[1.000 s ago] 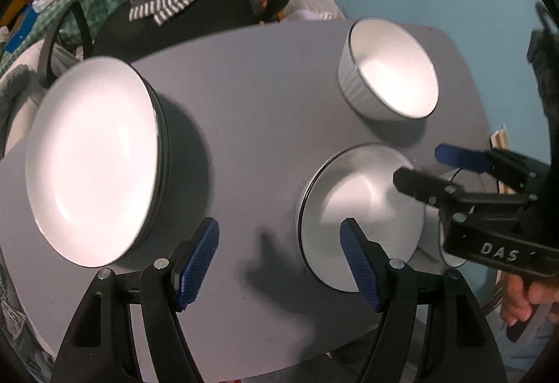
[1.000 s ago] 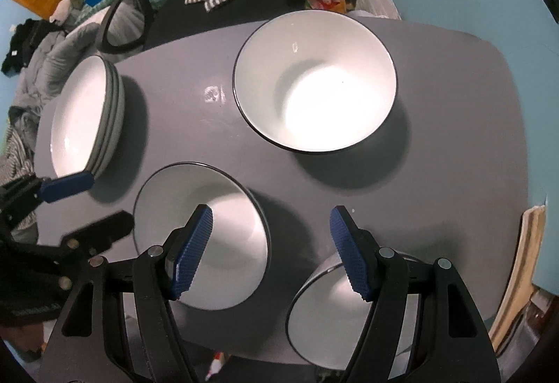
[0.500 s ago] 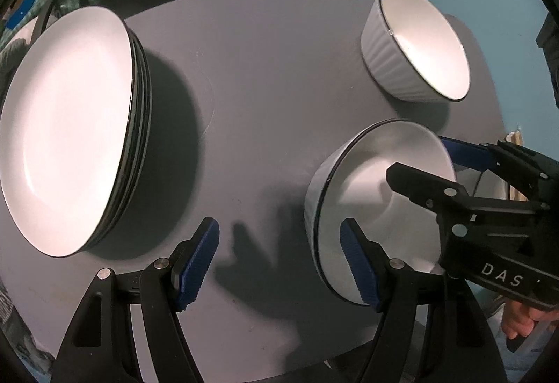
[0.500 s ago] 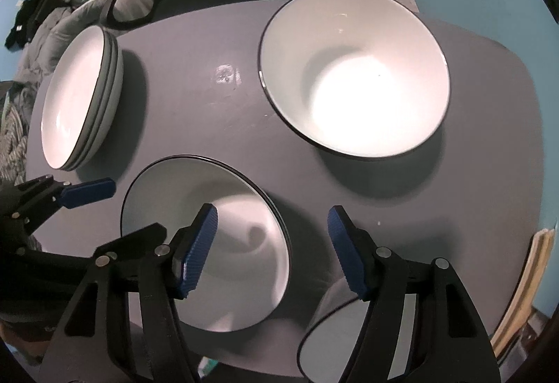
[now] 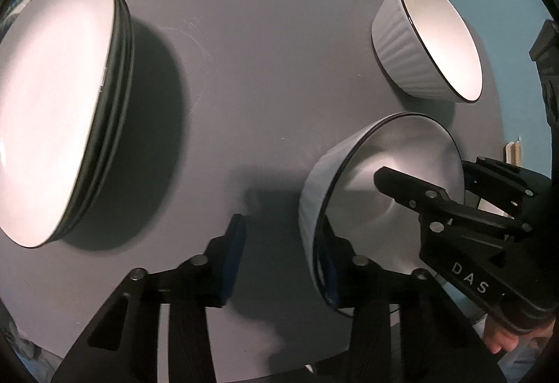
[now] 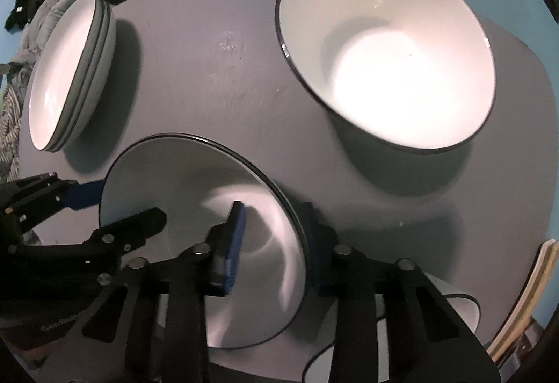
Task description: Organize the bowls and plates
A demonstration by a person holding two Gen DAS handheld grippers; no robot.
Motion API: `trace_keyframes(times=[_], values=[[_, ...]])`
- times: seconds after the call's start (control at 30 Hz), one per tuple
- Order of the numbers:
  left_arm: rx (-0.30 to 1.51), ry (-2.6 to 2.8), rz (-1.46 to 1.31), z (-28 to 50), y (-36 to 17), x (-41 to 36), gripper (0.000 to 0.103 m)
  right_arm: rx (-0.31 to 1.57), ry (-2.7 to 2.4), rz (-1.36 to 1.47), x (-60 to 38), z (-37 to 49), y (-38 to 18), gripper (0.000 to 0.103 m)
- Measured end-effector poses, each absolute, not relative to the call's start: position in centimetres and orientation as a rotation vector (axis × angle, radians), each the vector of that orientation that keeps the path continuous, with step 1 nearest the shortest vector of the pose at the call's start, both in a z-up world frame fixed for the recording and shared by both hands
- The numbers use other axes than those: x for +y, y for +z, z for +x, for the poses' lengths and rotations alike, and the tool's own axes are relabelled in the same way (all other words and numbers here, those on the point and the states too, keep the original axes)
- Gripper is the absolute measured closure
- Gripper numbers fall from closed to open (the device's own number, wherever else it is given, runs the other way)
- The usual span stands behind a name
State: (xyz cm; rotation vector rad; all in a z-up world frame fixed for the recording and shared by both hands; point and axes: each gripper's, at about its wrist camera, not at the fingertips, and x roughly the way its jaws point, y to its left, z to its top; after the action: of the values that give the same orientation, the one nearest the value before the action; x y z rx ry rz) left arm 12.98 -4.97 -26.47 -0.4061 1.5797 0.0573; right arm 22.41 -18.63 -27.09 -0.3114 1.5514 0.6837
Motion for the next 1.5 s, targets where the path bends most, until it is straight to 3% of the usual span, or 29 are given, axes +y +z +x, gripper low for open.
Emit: trace_keyframes(times=[0.33, 0.93, 1.5], values=[[1.592, 0.002, -0.423, 13.0, -26.9, -5.7, 0.092, 1.592, 0.618, -0.212, -20.6, 24.1, -26.7, 0.092], [1.590, 0.054, -0.413, 13.9, -24.7, -5.0, 0.096, 1.607, 0.579, -0.169, -19.4, 23.8, -26.5, 0.095], [1.495, 0.022, -0.412, 16.1, -20.4, -4.4, 0.096, 1.576, 0.514, -0.088, -20.6, 26.0, -22.4, 0.094]])
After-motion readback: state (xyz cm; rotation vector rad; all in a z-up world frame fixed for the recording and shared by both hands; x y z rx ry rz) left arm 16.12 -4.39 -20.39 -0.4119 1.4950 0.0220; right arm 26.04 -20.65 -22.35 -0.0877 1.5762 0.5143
